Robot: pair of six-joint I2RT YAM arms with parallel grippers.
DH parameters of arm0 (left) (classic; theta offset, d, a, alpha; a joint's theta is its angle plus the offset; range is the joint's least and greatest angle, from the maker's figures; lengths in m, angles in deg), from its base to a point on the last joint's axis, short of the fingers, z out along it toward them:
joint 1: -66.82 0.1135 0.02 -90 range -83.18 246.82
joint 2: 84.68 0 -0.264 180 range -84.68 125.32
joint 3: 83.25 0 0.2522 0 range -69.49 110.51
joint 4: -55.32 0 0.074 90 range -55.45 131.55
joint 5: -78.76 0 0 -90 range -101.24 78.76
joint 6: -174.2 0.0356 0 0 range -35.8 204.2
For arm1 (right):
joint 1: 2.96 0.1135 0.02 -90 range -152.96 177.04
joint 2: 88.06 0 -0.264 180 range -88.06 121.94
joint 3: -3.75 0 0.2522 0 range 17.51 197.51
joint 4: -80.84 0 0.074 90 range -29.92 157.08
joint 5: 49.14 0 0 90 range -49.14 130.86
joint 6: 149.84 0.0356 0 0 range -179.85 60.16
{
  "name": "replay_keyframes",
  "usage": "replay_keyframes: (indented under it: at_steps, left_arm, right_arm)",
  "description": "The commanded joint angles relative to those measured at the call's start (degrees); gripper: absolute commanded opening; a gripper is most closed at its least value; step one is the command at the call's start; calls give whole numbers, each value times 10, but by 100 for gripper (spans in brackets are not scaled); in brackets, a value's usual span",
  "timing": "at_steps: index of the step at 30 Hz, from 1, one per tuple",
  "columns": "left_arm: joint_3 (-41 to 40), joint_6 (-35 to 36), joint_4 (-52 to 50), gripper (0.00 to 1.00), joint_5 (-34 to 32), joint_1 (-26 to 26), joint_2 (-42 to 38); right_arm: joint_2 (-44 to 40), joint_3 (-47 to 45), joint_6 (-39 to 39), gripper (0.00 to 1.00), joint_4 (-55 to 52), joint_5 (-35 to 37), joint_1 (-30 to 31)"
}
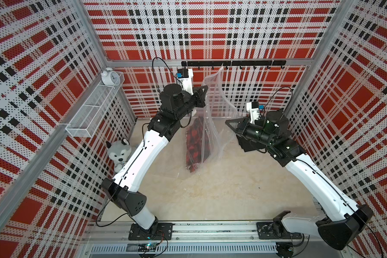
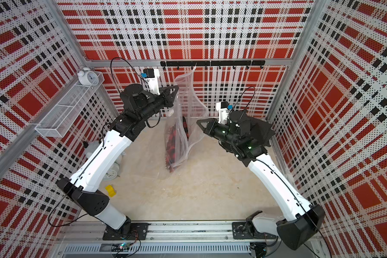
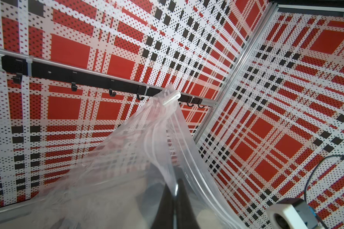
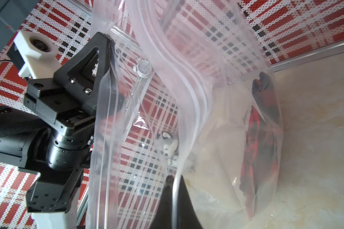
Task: Place the folded shirt into the vacuum bag
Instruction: Adjust the vacuum bag at the center of the board.
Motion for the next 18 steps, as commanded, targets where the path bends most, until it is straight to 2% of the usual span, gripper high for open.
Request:
replay_keyframes:
  at_steps: [1,18]
  left_arm:
    - [43,15,18,0,-13,4,-4]
    - [115,50,-11,0,-16,21,7]
  right_arm:
    - [0,19,31,2,50,-37,5]
    - [9,68,167,0,188,-111,4]
